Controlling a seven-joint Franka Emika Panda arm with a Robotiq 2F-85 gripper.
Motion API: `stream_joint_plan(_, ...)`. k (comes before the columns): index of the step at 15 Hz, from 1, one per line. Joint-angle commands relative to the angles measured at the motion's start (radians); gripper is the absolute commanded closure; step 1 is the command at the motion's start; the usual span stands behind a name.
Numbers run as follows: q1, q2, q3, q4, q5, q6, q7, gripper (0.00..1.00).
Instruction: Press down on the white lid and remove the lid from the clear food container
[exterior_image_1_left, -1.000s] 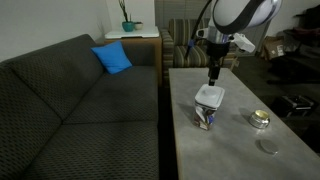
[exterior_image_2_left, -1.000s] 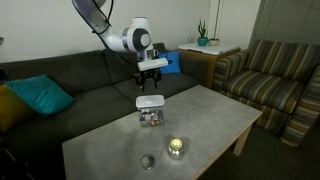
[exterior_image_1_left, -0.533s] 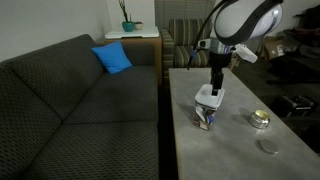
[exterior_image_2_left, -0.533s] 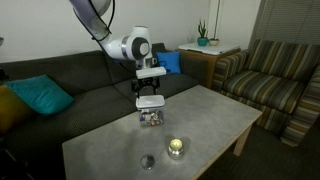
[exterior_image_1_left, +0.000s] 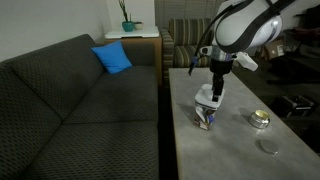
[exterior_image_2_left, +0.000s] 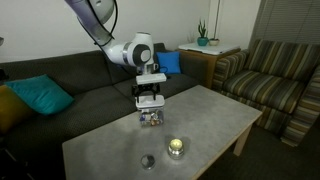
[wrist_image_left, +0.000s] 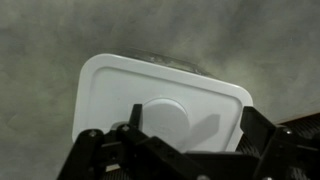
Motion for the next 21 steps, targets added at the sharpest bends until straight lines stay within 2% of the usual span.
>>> stream_joint_plan(1,-0.021,0.007,0.011,0.008,0.026,0.031,0.018,0.0)
stream_joint_plan(21,0.001,0.089,0.006,0.135,0.033,0.013,0.116,0.0)
